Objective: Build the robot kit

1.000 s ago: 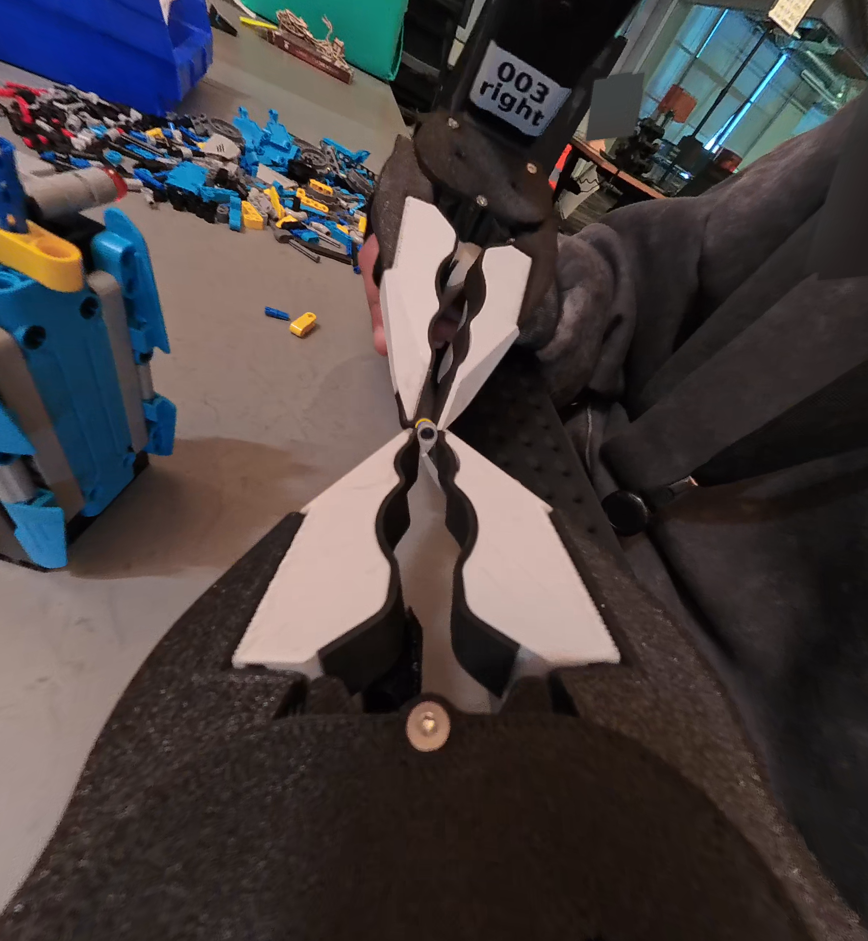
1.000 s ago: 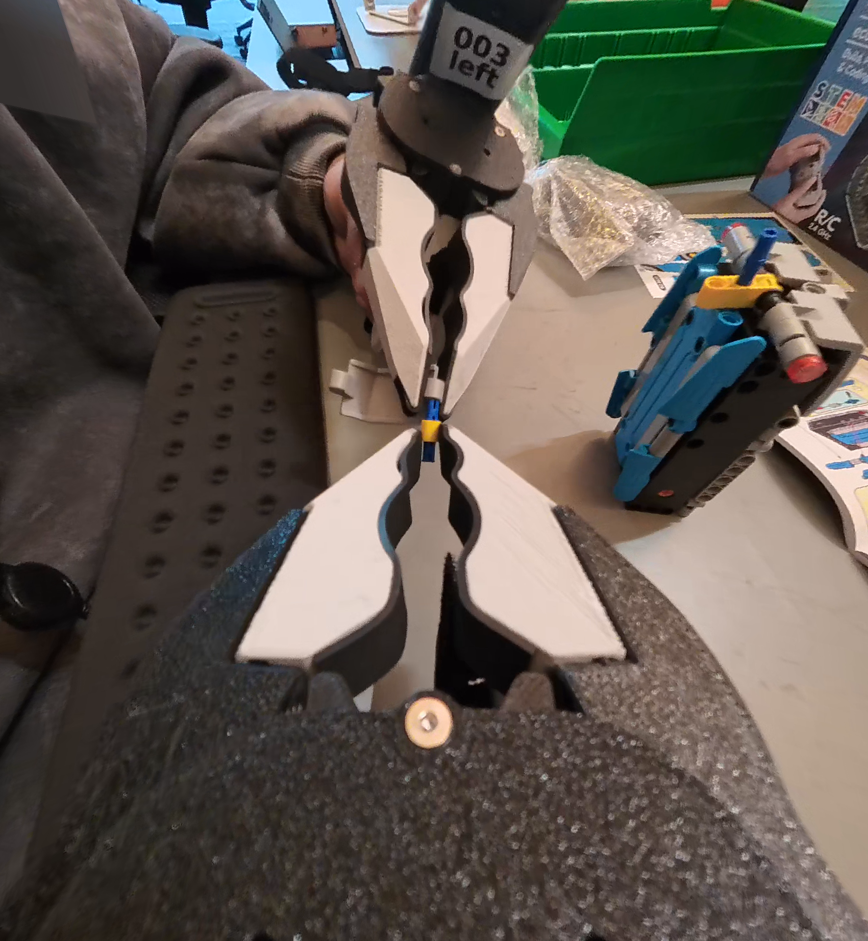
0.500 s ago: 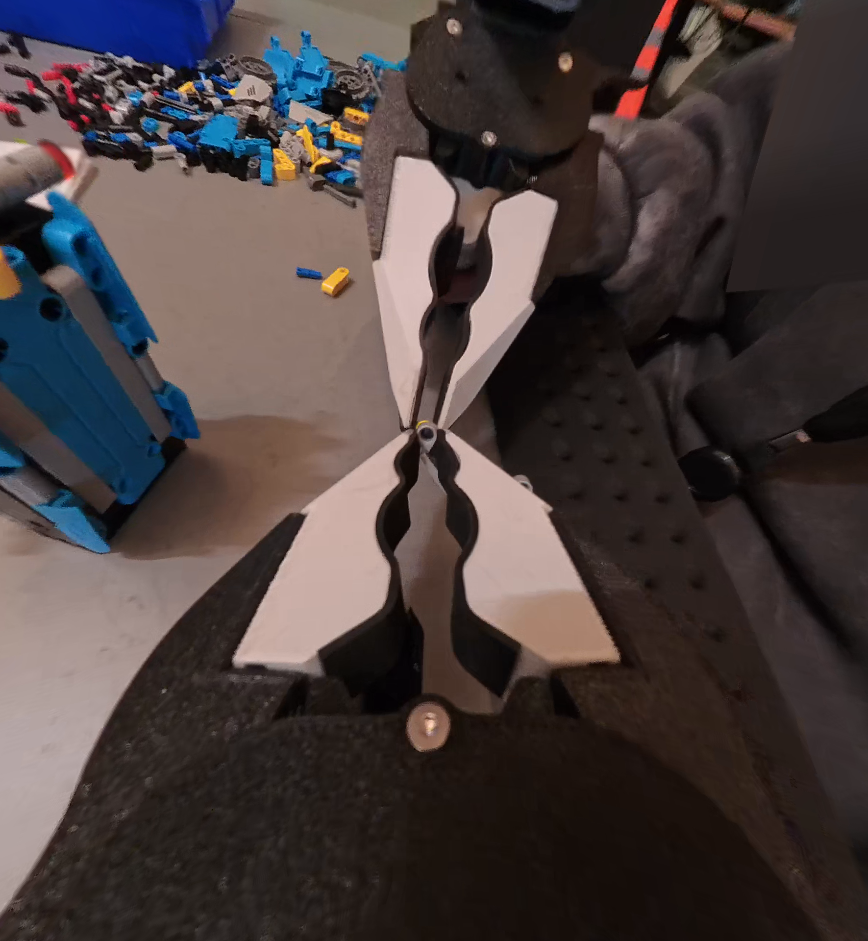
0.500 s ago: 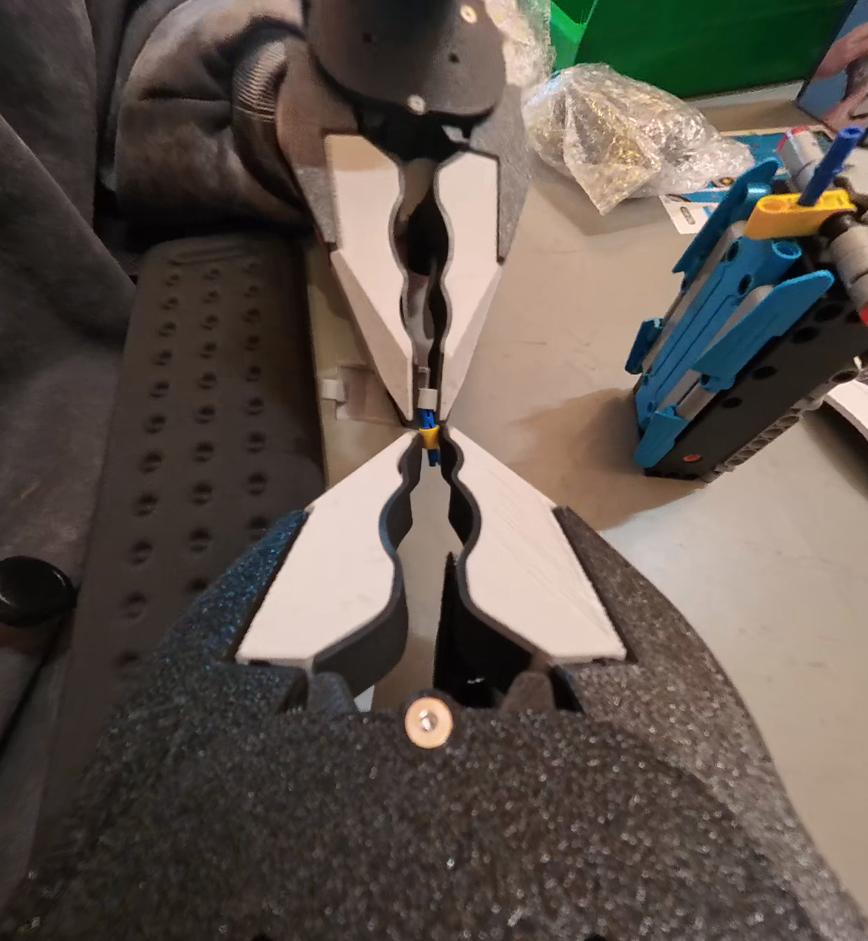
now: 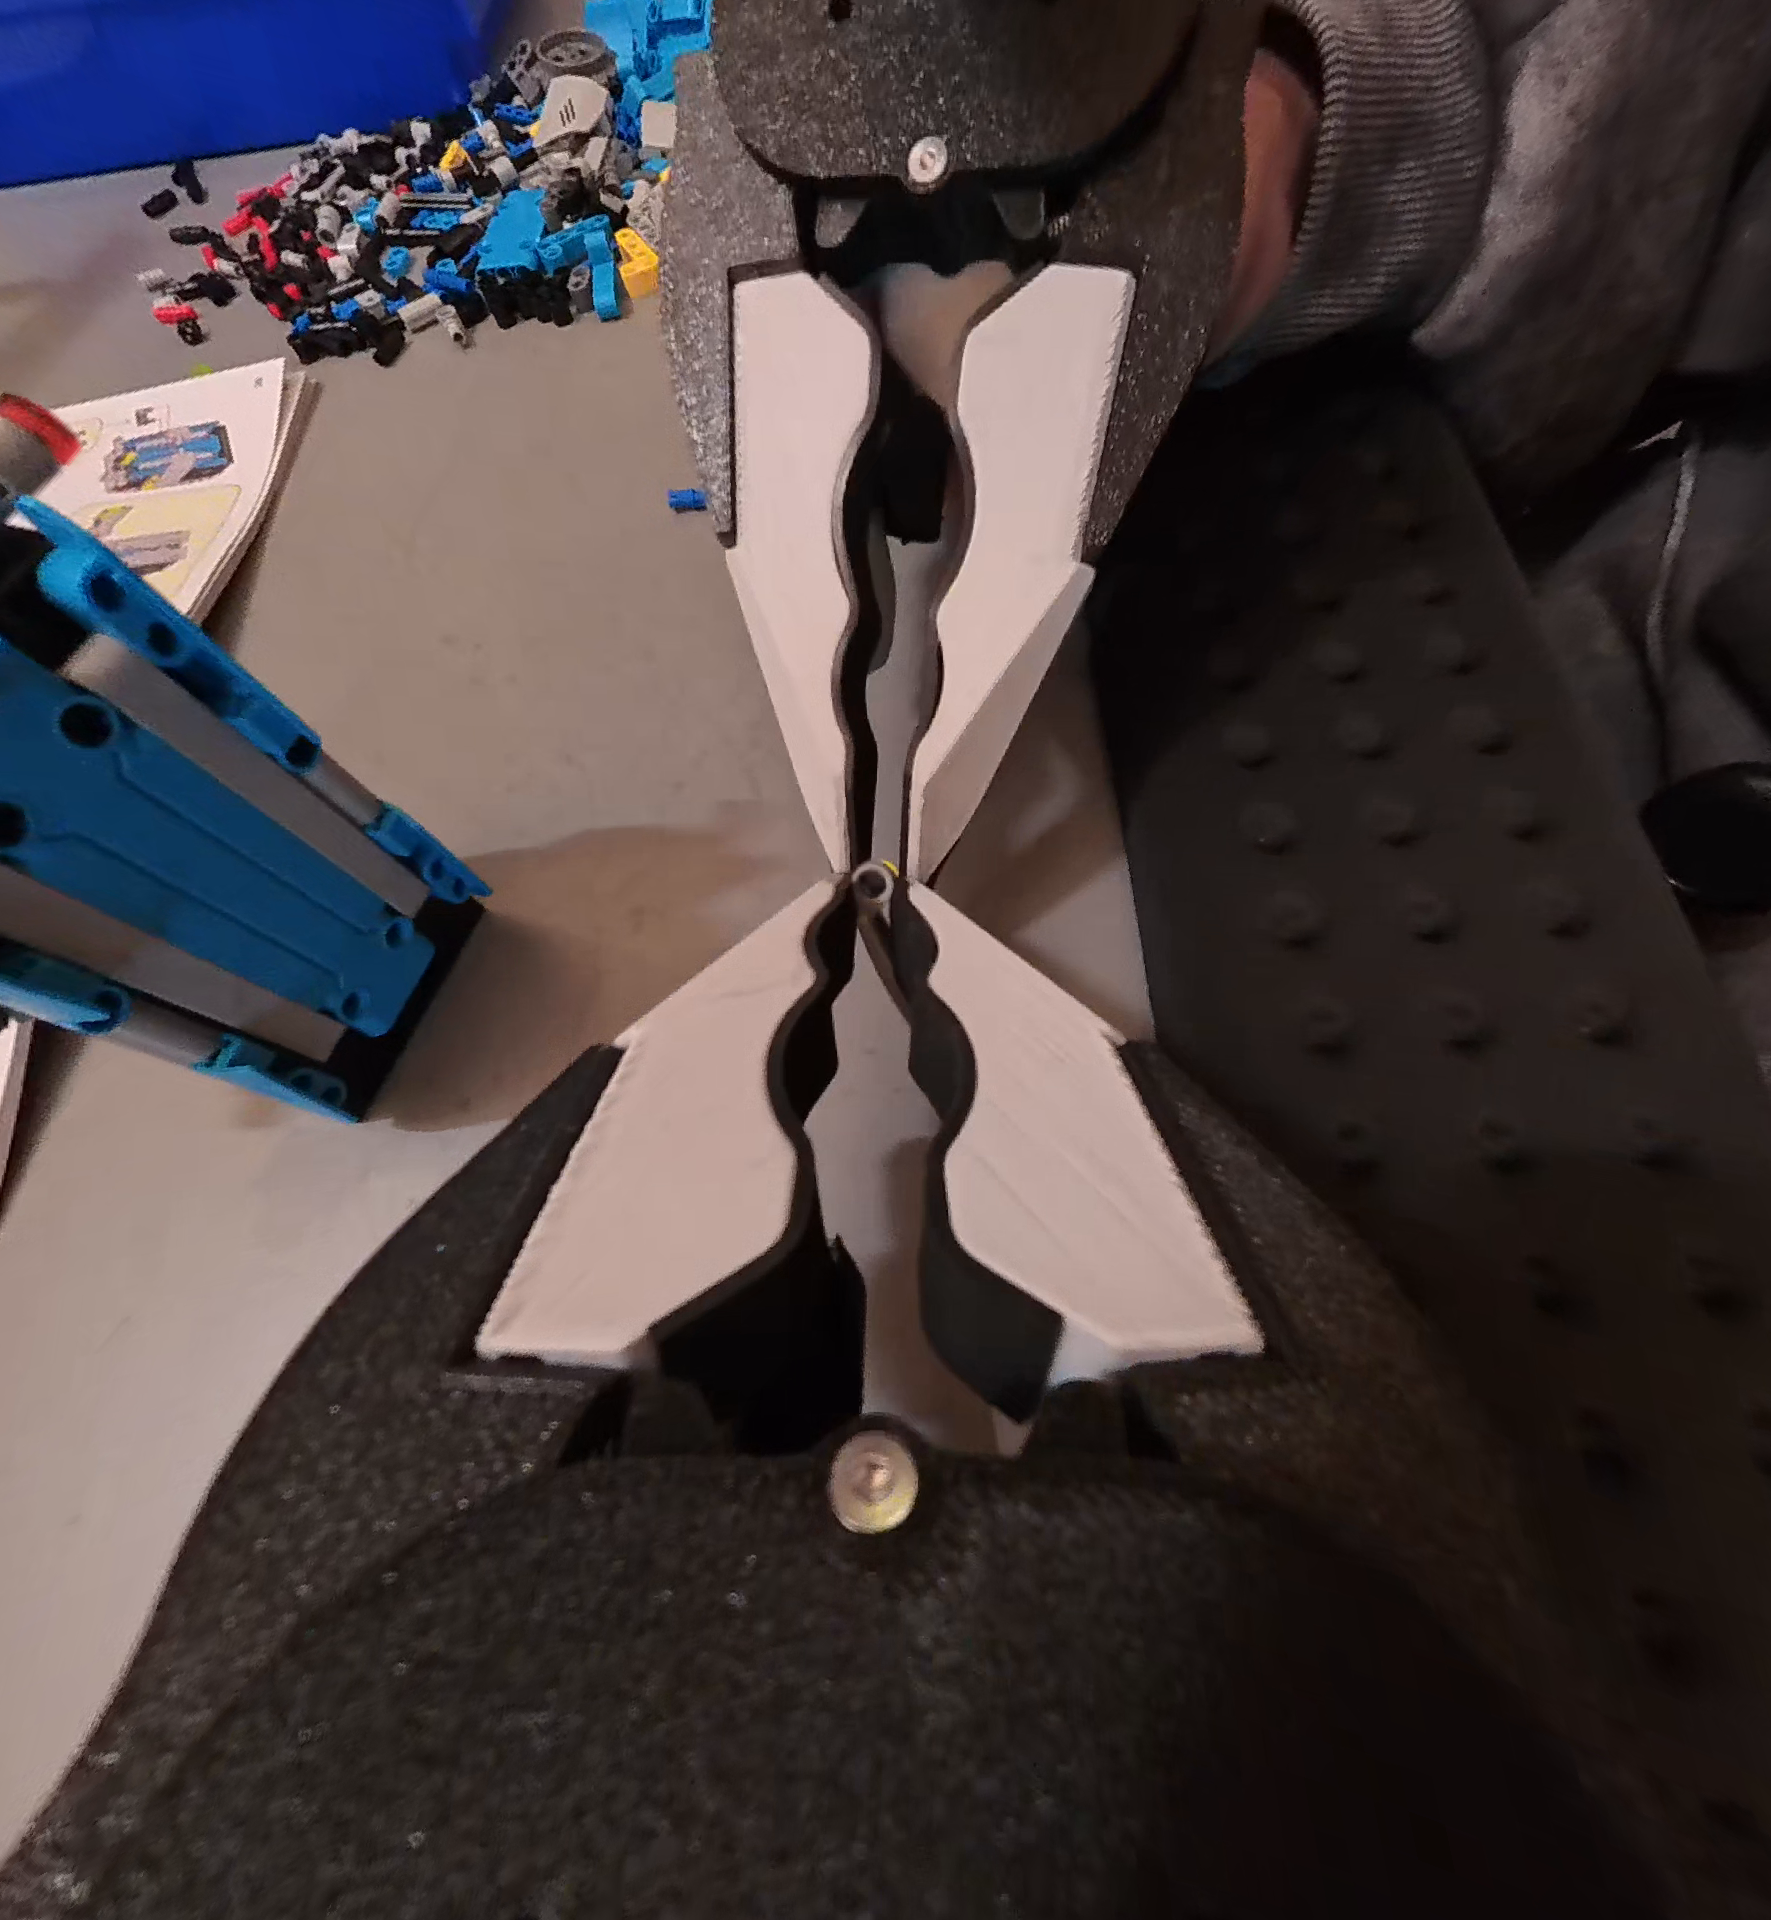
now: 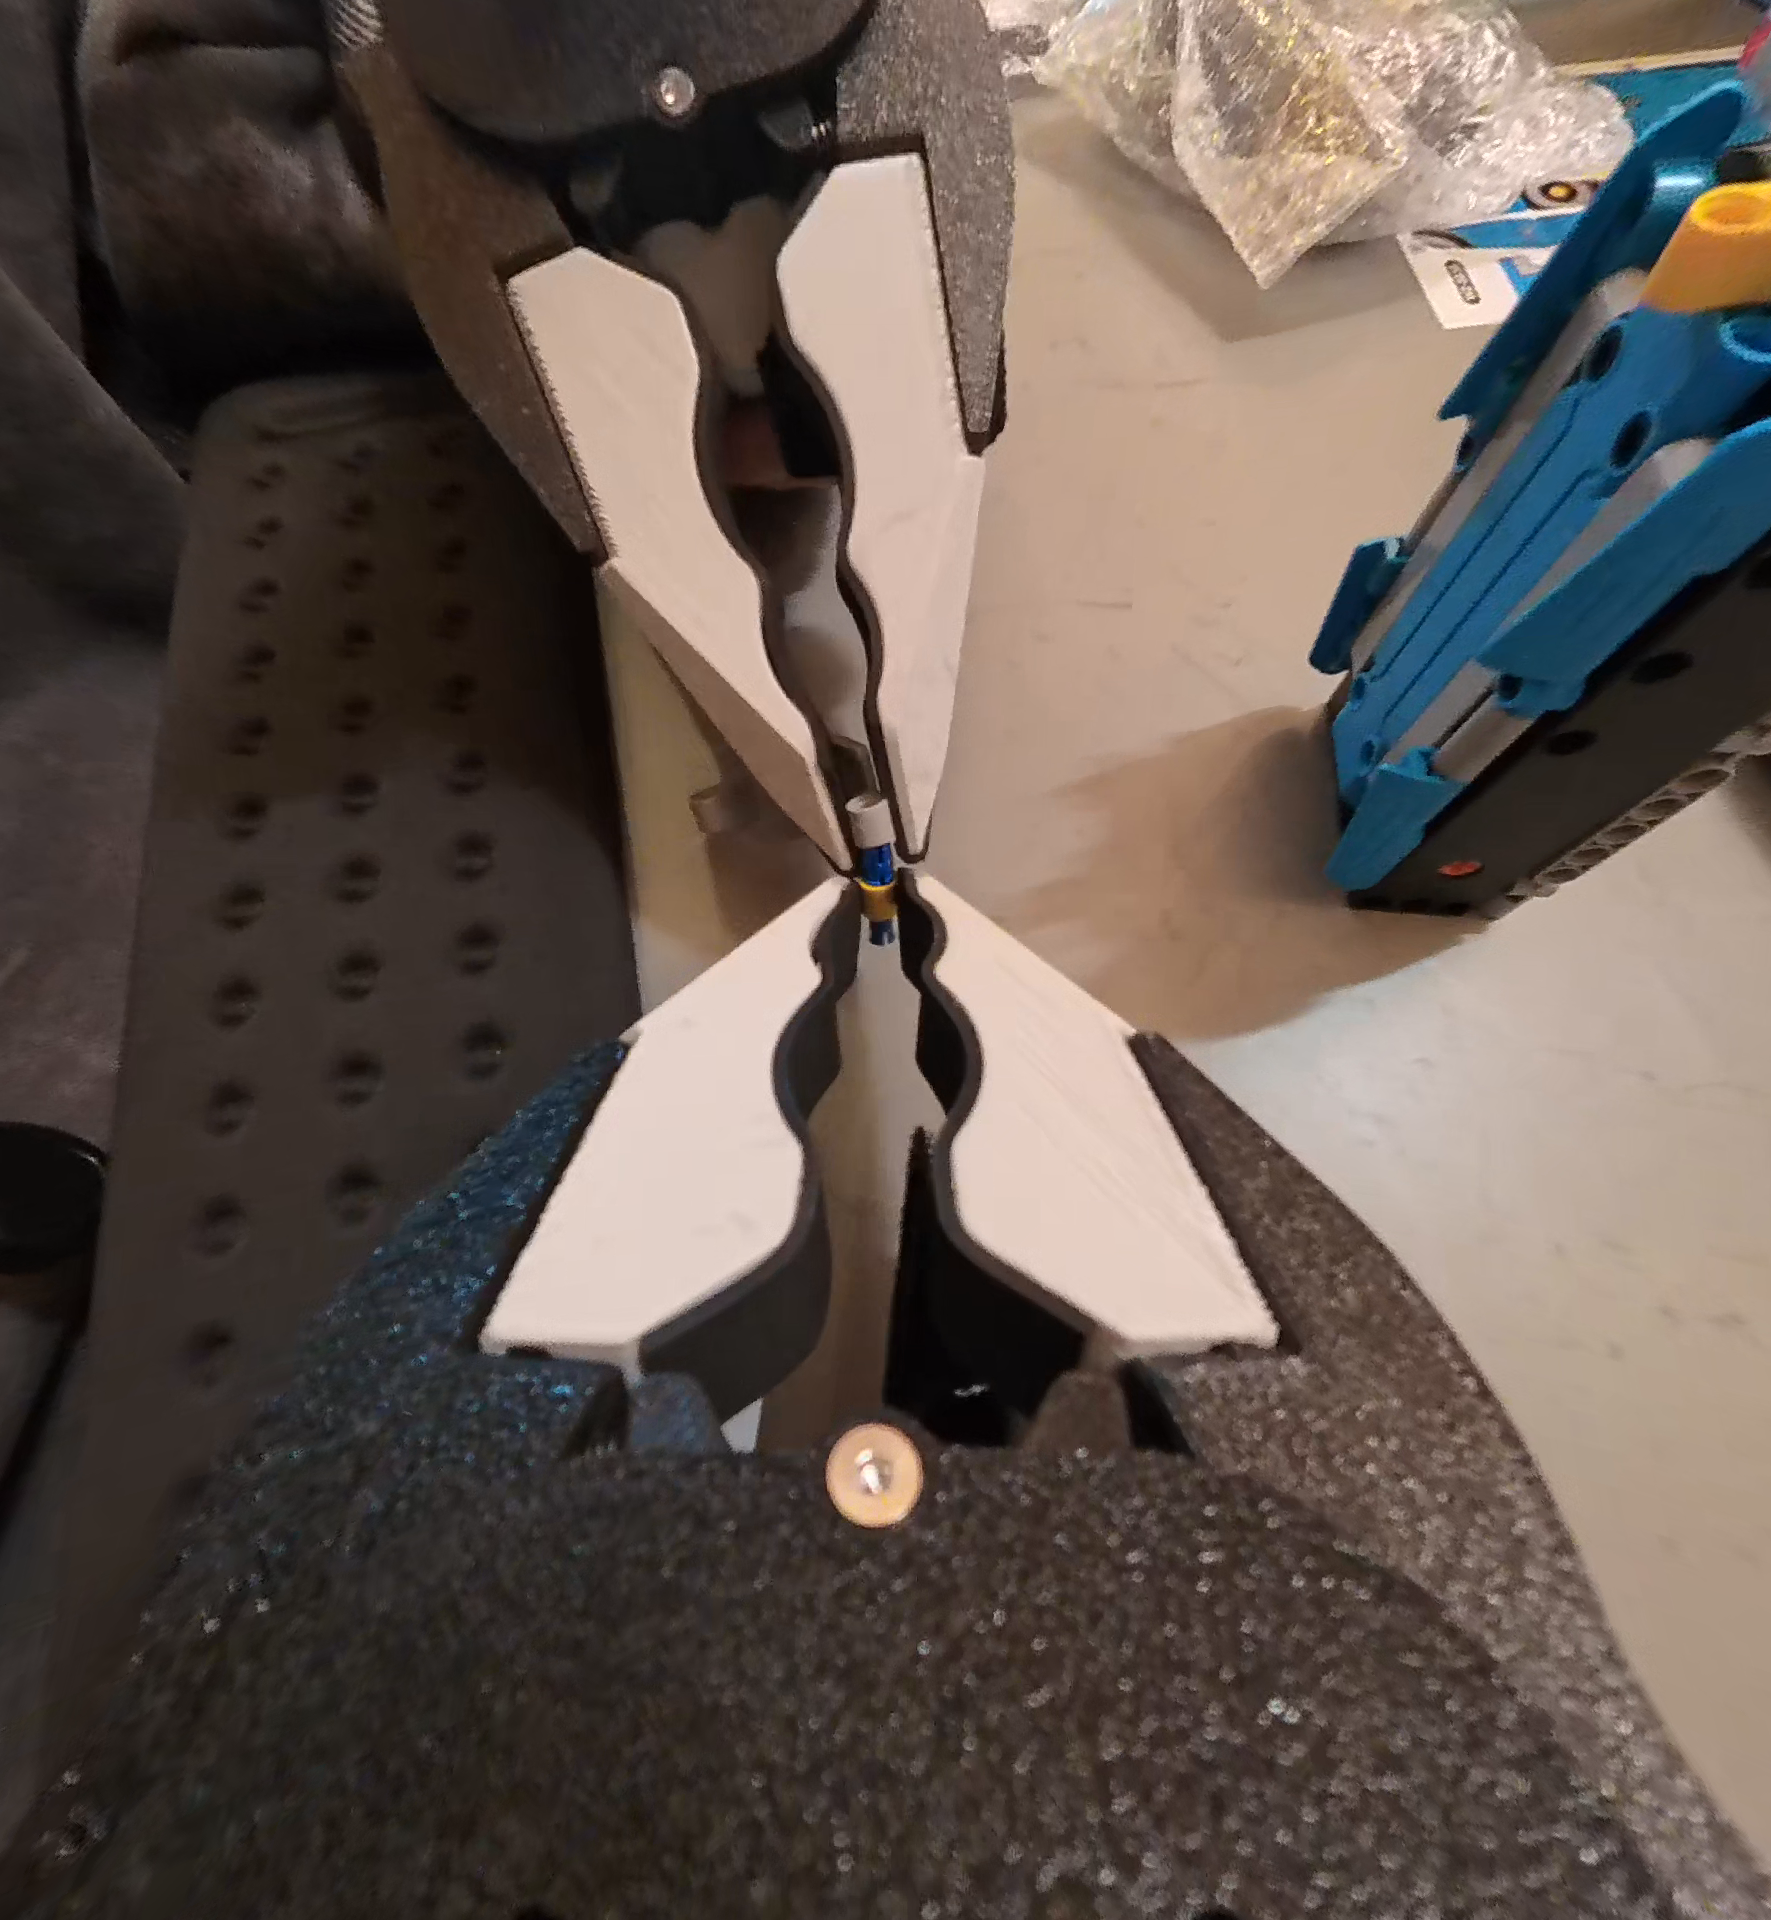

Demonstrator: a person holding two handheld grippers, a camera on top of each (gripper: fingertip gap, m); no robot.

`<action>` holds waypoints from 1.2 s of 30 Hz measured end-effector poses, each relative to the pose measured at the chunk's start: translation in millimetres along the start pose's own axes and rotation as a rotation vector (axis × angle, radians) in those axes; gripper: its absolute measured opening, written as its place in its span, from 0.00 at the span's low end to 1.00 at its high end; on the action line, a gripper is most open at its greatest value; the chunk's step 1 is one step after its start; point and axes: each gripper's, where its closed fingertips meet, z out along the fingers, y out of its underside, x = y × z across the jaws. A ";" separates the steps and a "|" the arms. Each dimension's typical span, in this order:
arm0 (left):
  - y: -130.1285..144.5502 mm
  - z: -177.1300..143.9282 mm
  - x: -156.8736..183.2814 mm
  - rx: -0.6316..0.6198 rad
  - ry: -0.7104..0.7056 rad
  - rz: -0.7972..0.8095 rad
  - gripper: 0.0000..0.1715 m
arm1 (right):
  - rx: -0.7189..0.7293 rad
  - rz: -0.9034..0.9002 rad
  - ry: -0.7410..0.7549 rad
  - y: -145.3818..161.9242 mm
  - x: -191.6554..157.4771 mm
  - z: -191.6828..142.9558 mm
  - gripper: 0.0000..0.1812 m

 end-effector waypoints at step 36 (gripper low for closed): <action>14.1 7.3 7.2 -0.094 0.022 0.055 0.03 | -0.126 -0.080 0.024 23.2 3.0 9.4 0.15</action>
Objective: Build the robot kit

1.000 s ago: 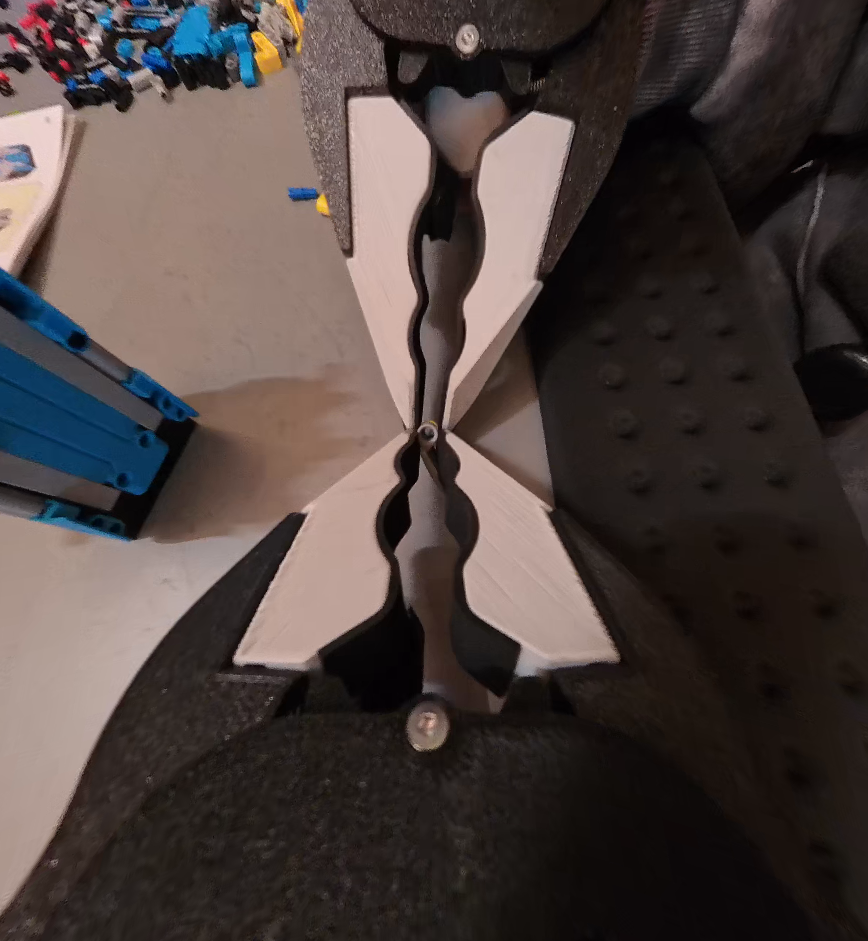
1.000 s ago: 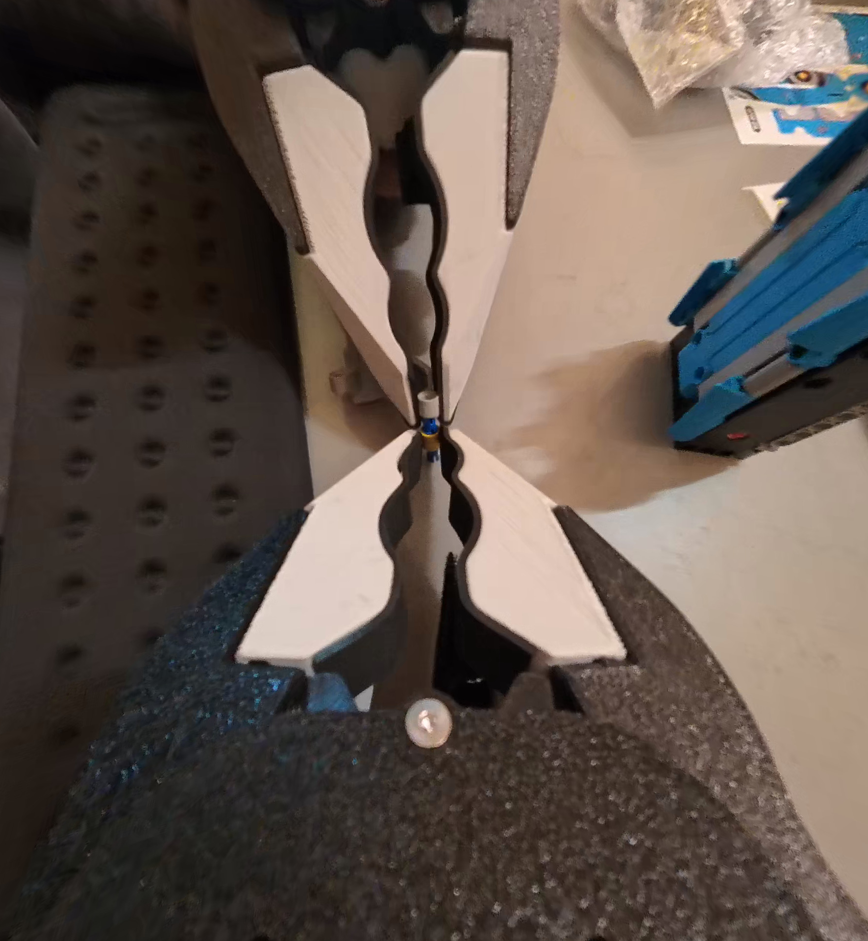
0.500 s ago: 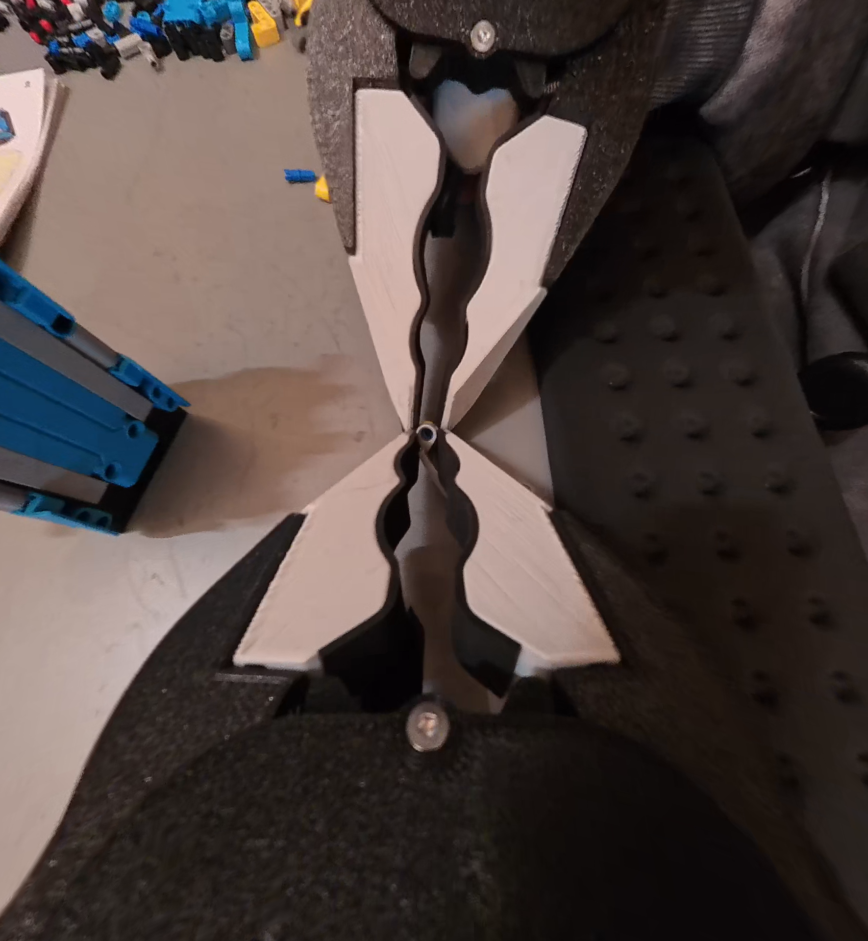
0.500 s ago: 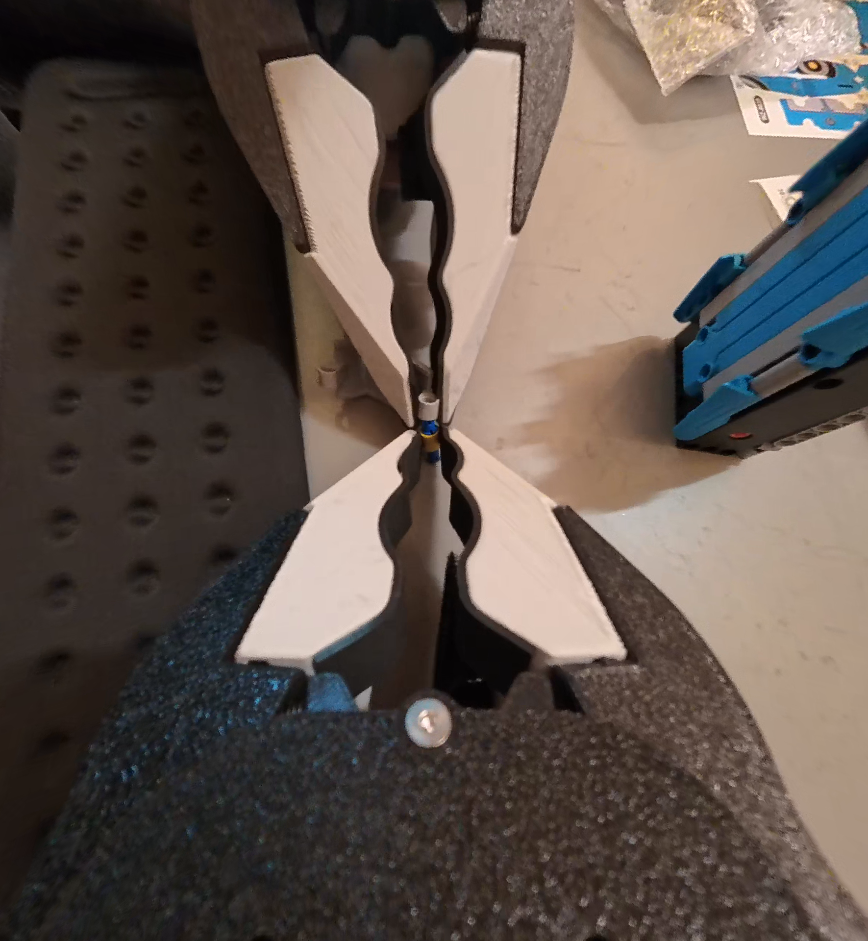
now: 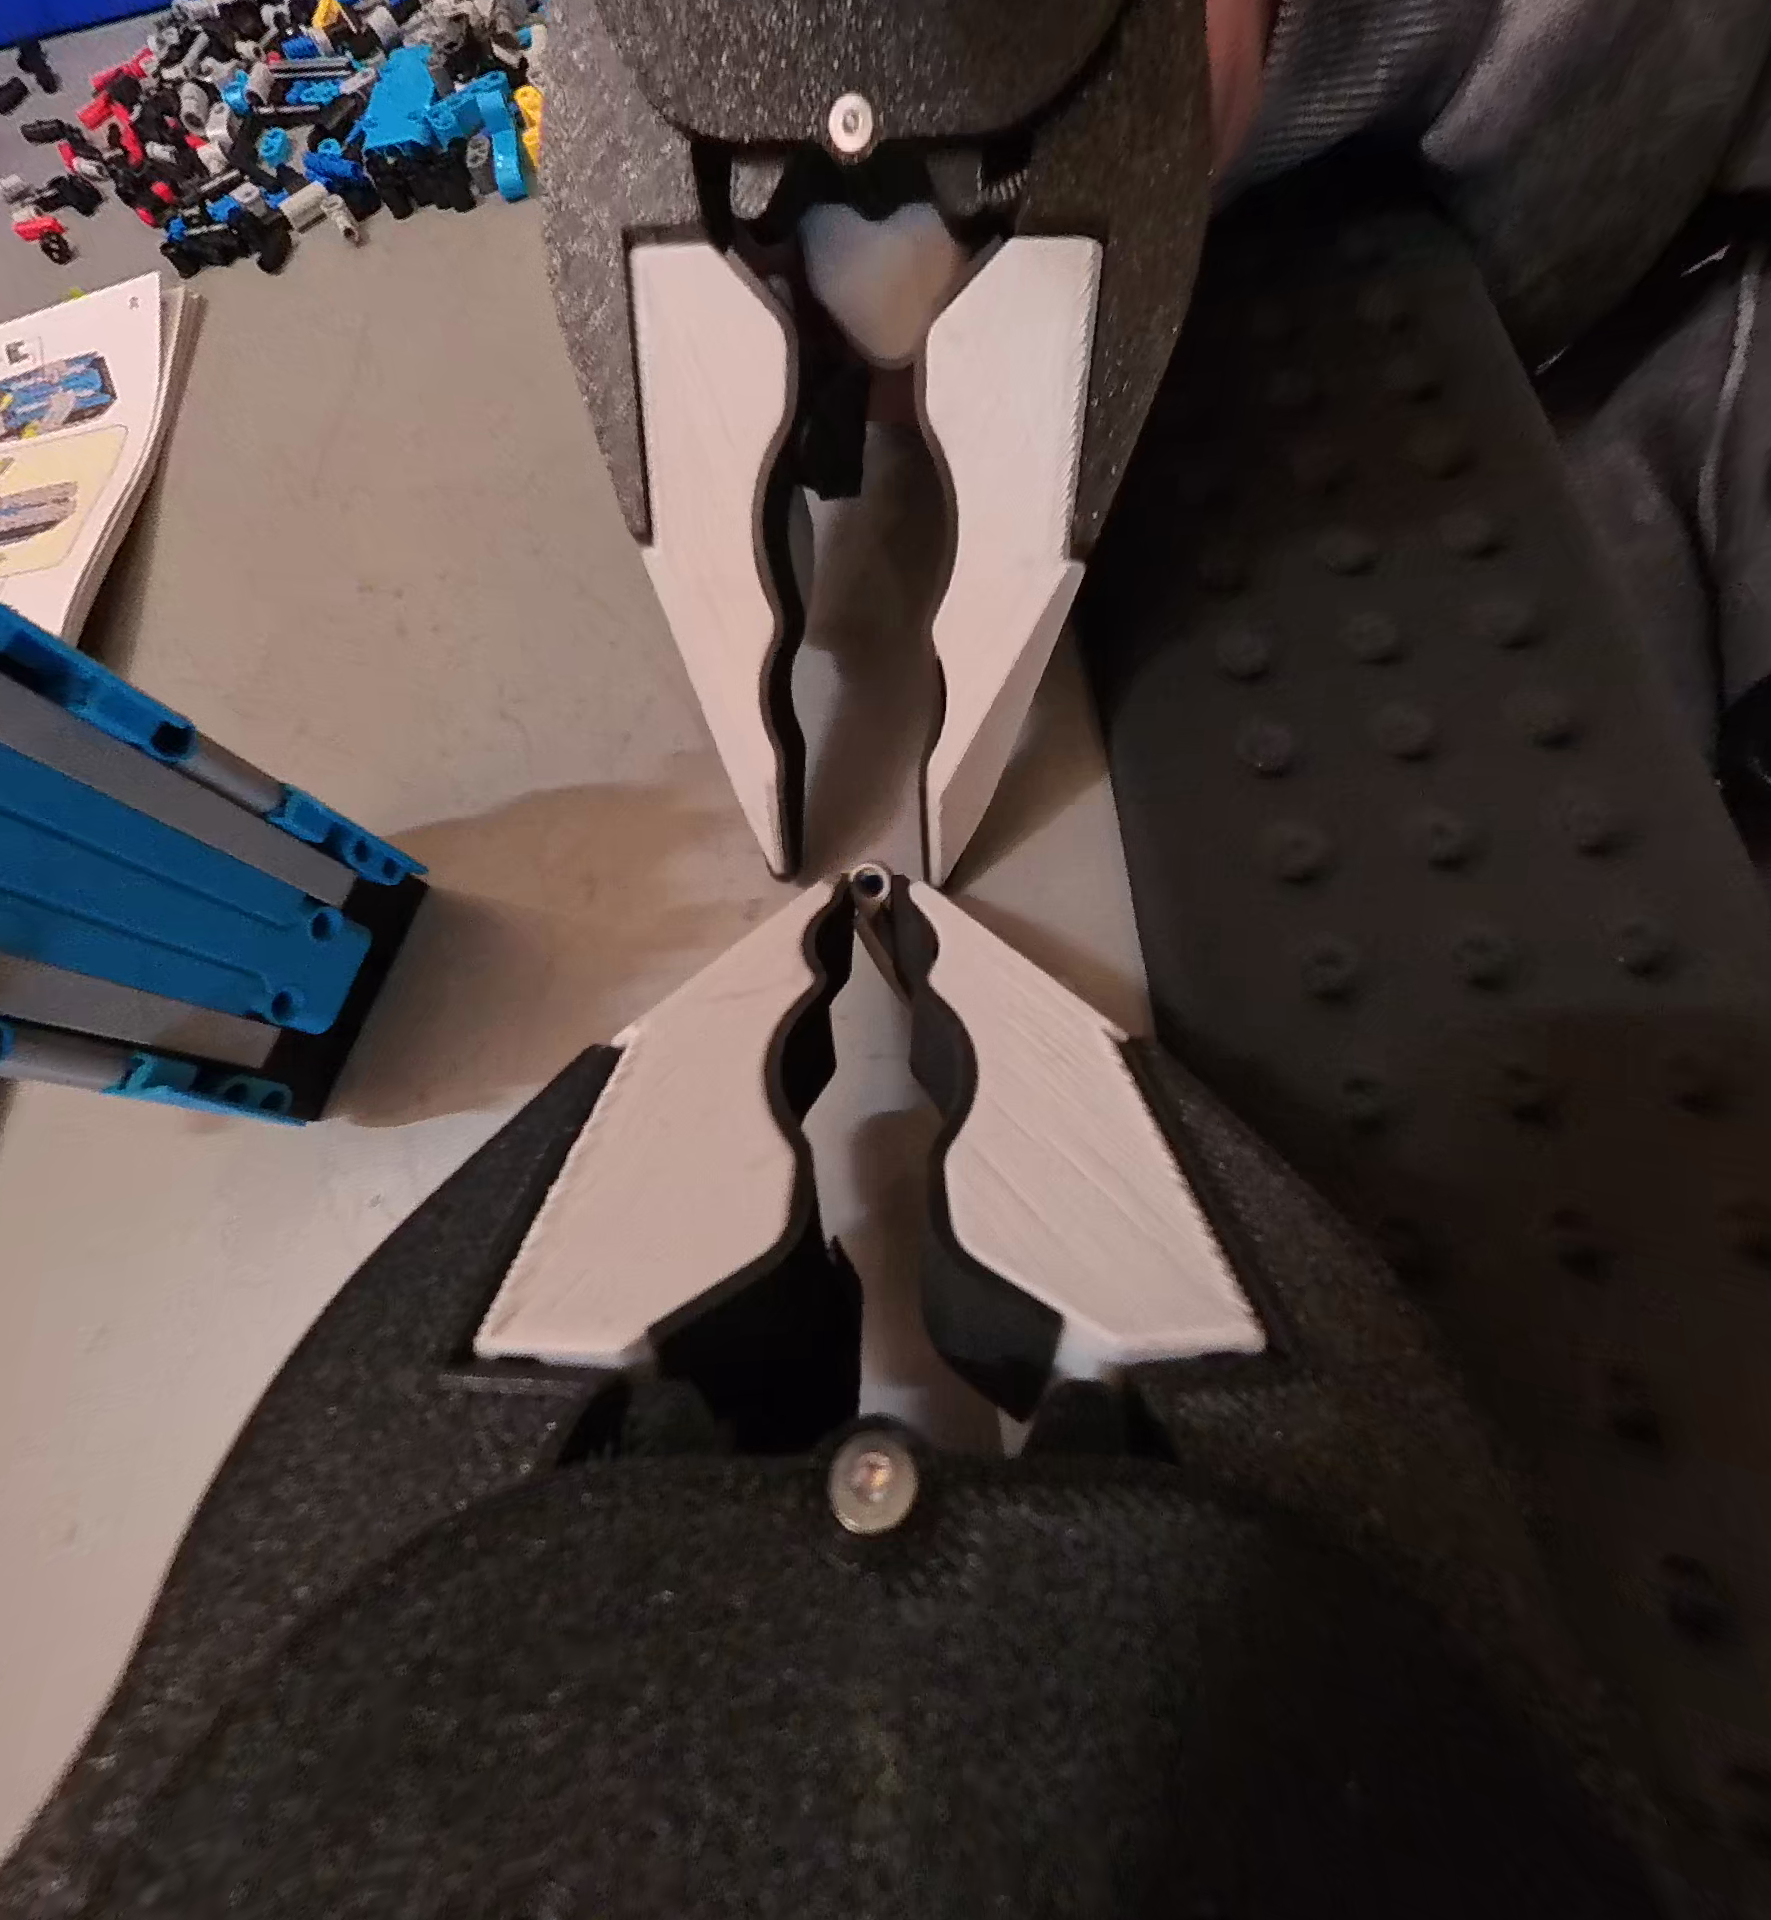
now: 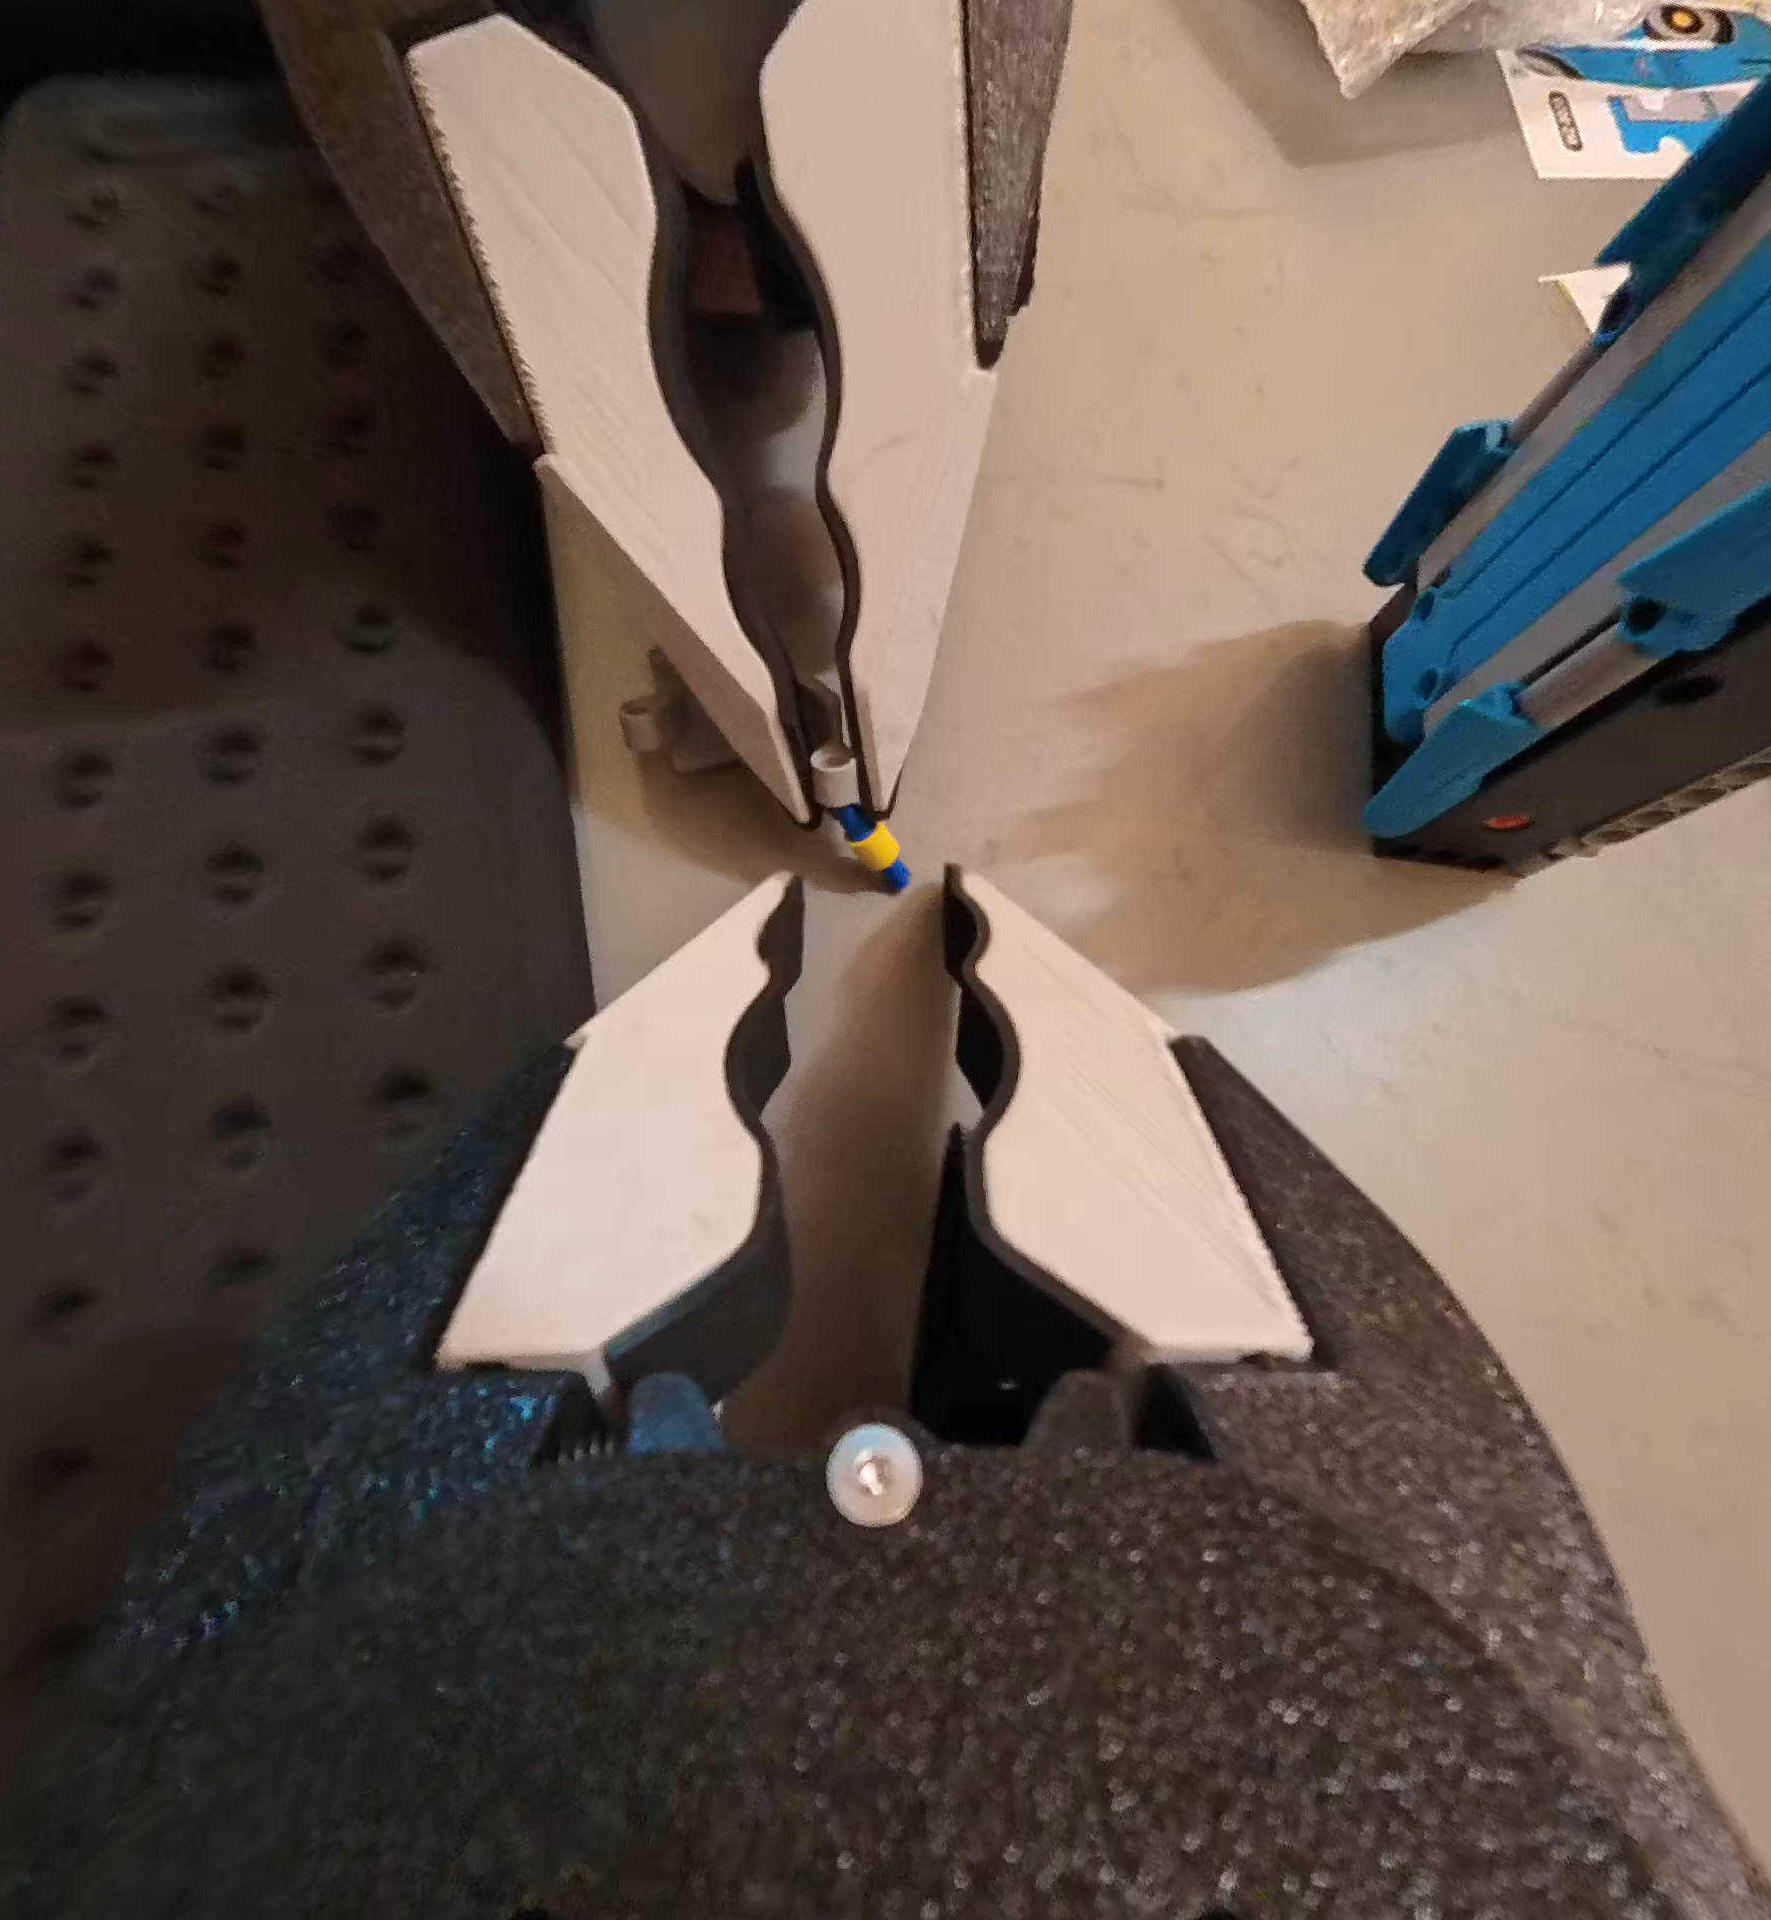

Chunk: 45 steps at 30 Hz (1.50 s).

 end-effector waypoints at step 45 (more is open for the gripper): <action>-4.4 -2.2 -8.5 -0.092 -0.240 0.262 0.03 | -0.073 -0.130 0.149 -9.4 4.2 1.6 0.02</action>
